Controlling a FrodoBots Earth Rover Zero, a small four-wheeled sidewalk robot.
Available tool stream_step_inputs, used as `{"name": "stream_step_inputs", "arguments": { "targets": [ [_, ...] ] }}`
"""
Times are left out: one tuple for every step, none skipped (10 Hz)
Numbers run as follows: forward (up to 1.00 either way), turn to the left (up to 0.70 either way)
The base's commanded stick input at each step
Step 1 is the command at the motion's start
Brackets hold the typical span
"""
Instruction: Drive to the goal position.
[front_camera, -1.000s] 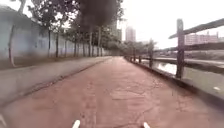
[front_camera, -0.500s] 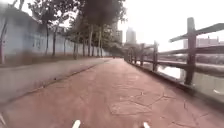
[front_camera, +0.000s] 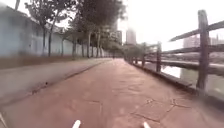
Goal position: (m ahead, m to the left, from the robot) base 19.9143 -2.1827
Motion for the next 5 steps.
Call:
{"name": "stream_step_inputs", "arguments": {
  "targets": [
    [0.70,0.00],
    [0.70,0.00],
    [0.70,-0.02],
    [0.70,-0.10],
    [0.70,-0.23]
  ]
}}
